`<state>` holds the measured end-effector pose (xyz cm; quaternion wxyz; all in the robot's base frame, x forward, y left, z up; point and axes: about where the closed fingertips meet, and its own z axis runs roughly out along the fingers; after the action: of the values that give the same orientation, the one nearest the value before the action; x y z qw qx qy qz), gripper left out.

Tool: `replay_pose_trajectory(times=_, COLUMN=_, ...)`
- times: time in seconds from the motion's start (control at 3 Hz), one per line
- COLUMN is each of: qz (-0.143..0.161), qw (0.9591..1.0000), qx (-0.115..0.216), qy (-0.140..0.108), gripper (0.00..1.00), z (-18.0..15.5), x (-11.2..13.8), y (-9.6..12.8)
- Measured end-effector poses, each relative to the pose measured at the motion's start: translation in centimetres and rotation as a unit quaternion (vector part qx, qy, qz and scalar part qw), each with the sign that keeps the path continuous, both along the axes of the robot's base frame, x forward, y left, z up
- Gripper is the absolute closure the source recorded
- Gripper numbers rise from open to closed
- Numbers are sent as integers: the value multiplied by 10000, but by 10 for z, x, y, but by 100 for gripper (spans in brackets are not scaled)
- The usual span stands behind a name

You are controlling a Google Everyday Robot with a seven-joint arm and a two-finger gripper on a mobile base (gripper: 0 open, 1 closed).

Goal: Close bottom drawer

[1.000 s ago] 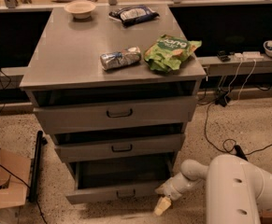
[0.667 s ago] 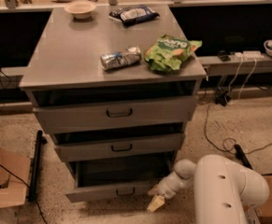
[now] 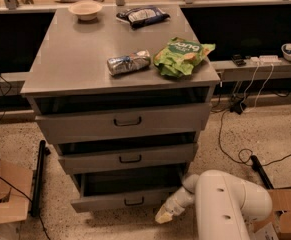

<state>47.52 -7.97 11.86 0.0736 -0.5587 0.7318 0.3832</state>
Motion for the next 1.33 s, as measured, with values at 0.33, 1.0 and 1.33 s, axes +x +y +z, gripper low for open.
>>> replay_pose_trajectory(times=0.33, qz=-41, qw=9996, qx=-17, qy=-278, gripper=100, z=4, x=27, y=0)
replay_pose_trajectory(times=1.0, qz=-38, qw=9991, qx=-52, qy=-408, gripper=100, z=4, x=35, y=3)
replay_pose_trajectory(times=1.33, qz=-34, qw=9962, qx=-115, qy=-867, gripper=100, z=8, x=55, y=3)
